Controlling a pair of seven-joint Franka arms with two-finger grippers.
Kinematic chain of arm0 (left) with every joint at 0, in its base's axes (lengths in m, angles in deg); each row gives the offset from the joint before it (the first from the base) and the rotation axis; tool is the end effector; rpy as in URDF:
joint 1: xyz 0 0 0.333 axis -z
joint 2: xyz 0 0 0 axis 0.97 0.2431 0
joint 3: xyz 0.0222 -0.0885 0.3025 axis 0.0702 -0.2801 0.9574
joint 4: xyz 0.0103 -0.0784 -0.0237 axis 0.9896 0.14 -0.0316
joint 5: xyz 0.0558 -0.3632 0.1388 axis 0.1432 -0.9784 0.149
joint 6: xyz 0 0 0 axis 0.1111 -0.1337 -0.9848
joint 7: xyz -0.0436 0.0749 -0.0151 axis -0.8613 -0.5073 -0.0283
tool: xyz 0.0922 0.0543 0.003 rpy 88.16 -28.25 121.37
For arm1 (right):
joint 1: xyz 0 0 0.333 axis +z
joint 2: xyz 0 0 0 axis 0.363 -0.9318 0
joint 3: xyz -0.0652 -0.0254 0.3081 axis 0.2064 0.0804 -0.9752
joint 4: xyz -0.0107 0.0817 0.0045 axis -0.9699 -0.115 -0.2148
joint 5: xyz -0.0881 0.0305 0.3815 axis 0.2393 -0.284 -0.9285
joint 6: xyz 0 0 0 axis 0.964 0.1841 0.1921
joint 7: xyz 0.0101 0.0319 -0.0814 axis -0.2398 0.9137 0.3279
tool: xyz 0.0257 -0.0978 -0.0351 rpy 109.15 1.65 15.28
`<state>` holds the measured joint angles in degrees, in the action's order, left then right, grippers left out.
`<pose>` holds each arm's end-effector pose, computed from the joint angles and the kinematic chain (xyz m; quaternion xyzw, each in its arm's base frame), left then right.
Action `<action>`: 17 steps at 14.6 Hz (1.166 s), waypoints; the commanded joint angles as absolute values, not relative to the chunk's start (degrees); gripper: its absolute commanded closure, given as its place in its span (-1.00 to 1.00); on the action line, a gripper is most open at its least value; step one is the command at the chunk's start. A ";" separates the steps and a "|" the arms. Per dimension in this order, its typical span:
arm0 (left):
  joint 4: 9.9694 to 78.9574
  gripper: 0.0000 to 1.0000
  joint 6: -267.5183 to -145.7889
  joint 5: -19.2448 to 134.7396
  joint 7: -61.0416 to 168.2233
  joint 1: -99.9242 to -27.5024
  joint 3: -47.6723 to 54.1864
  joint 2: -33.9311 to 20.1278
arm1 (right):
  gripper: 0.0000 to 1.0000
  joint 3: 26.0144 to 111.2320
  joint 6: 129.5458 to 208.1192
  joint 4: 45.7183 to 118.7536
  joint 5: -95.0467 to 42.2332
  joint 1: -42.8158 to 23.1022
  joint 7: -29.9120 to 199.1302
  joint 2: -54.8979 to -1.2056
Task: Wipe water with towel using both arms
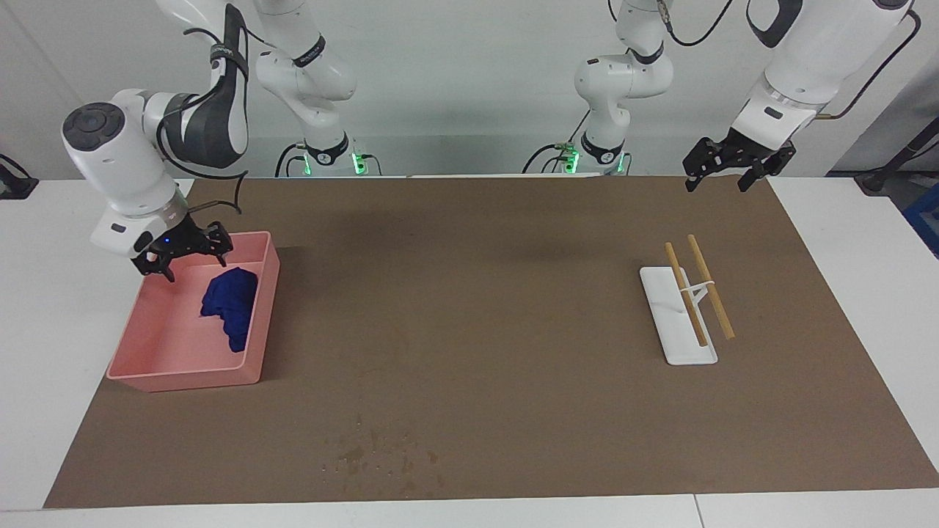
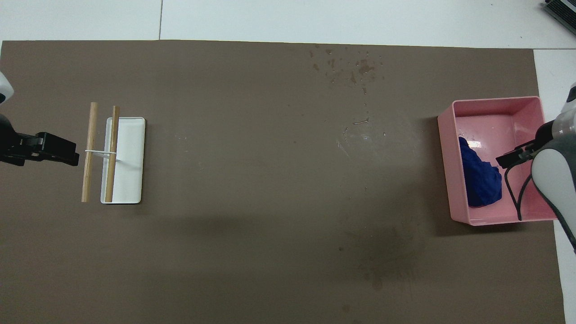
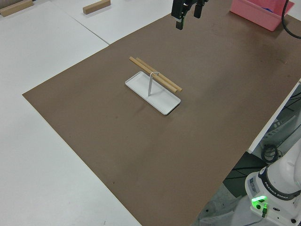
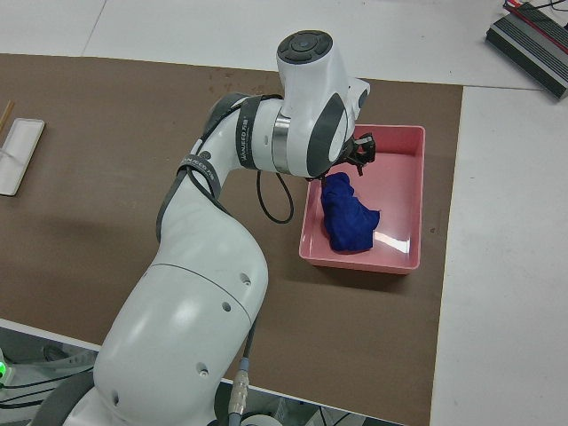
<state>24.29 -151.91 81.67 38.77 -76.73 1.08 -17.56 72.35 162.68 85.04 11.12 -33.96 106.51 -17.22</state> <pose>0.5367 -0.0443 0.6303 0.9985 -0.0337 -0.0415 0.0089 0.5749 -0.1022 0.4771 0.9780 0.2012 -0.0150 0.0522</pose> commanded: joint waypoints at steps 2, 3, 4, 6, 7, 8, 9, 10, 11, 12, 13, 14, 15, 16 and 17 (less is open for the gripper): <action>25.18 -1.00 -151.77 81.04 38.23 -76.81 1.36 -18.28 | -1.00 70.90 152.88 75.81 9.90 -33.77 105.27 -13.60; 25.09 -1.00 -151.77 81.04 38.24 -76.81 1.28 -18.28 | -1.00 70.82 149.44 72.91 8.59 -33.76 103.35 -13.42; 25.18 -1.00 -151.77 81.04 38.24 -76.81 1.27 -18.28 | -1.00 70.47 146.28 70.44 7.01 -33.50 102.02 -13.07; 25.09 -1.00 -151.77 81.04 38.24 -76.81 1.27 -18.37 | -1.00 70.11 141.61 67.26 3.33 -33.59 99.39 -12.10; 25.09 -1.00 -151.77 81.04 38.24 -76.81 1.27 -18.37 | -1.00 70.20 140.37 66.99 0.69 -33.59 98.33 -11.40; 25.09 -1.00 -151.77 81.04 38.24 -76.81 1.27 -18.37 | -1.00 70.29 139.14 66.82 -0.29 -33.59 96.93 -10.26; 25.09 -1.00 -151.77 81.04 38.24 -76.81 1.36 -18.37 | -1.00 70.20 137.21 66.81 0.05 -33.59 95.26 -9.38; 25.09 -1.00 -151.77 81.04 38.24 -76.81 1.28 -18.37 | -1.00 69.94 135.28 66.81 0.05 -33.50 92.29 -8.94; 25.09 -1.00 -151.77 81.04 38.24 -76.81 1.27 -18.28 | -1.00 69.85 134.91 67.16 -0.04 -32.89 88.60 -8.76; 25.09 -1.00 -151.77 81.04 38.24 -76.81 1.27 -18.28 | -1.00 69.67 134.91 68.91 -0.12 -31.67 83.87 -7.80; 25.09 -1.00 -151.77 81.04 38.24 -76.81 1.27 -18.37 | -1.00 69.67 136.12 72.93 -0.12 -30.35 80.34 -6.22; 25.09 -1.00 -151.77 81.04 38.24 -76.81 1.27 -18.28 | -1.00 69.67 138.22 75.58 -0.12 -29.29 80.13 -4.90; 25.09 -1.00 -151.77 81.04 38.24 -76.81 1.27 -18.37 | -1.00 69.67 139.29 76.30 -0.12 -28.67 80.04 -4.63; 25.09 -1.00 -151.77 81.04 38.15 -76.81 1.27 -18.37 | -1.00 69.67 139.65 76.31 -0.12 -28.66 79.95 -4.62; 25.09 -1.00 -151.77 81.04 38.15 -76.81 1.27 -18.28 | -1.00 69.67 140.09 76.31 -0.04 -28.58 79.86 -4.62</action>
